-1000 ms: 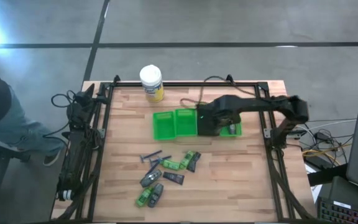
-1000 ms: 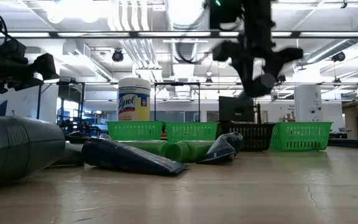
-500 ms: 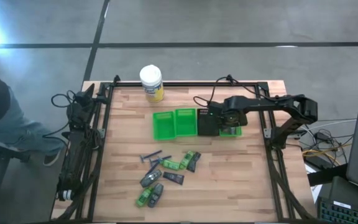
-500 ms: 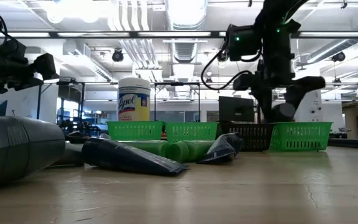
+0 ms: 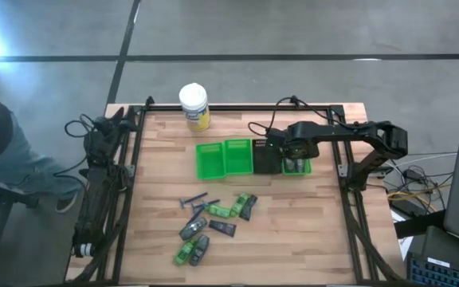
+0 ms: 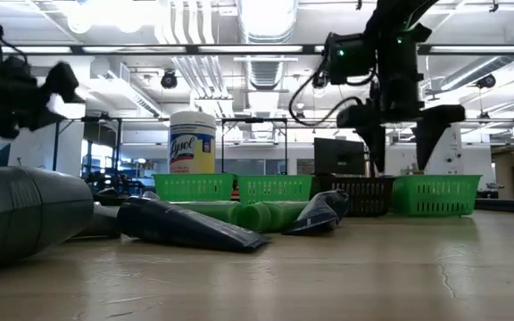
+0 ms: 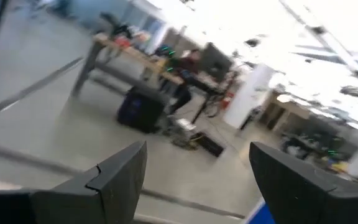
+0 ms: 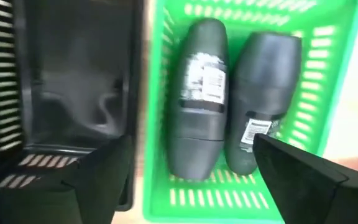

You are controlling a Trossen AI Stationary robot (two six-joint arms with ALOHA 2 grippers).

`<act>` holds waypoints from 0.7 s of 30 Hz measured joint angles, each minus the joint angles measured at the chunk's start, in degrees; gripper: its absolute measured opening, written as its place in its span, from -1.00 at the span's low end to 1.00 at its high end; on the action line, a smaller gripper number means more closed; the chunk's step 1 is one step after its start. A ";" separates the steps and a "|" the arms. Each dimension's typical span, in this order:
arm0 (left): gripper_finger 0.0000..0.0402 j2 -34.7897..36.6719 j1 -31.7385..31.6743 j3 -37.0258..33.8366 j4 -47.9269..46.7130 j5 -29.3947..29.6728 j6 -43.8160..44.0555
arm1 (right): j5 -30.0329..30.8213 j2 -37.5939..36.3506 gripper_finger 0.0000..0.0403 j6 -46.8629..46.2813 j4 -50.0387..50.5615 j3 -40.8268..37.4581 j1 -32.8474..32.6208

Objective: Pick & Place Travel size toiletries
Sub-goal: Put the top razor into the middle green bin

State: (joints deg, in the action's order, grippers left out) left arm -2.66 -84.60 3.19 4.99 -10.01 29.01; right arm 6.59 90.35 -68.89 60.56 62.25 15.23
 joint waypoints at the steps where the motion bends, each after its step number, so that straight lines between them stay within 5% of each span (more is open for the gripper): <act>1: 0.44 -0.36 0.06 1.18 -0.13 -1.53 -1.73 | 0.05 0.00 0.70 0.50 0.19 0.75 0.16; 12: 0.44 -15.42 3.76 18.74 -7.97 -9.02 -9.22 | 1.09 -0.04 0.73 5.67 0.23 5.95 1.96; 15: 0.44 -21.03 8.03 21.07 -10.72 -15.41 -12.91 | 1.07 -0.05 0.69 7.49 0.18 6.81 1.96; 21: 0.44 -22.63 20.23 26.89 -23.64 -12.94 -17.07 | 0.59 -0.17 0.60 10.31 0.26 7.92 1.96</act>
State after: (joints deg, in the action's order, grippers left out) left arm -25.30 -64.37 30.08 -18.65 -22.94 11.94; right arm 7.18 90.17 -58.59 60.82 70.17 17.19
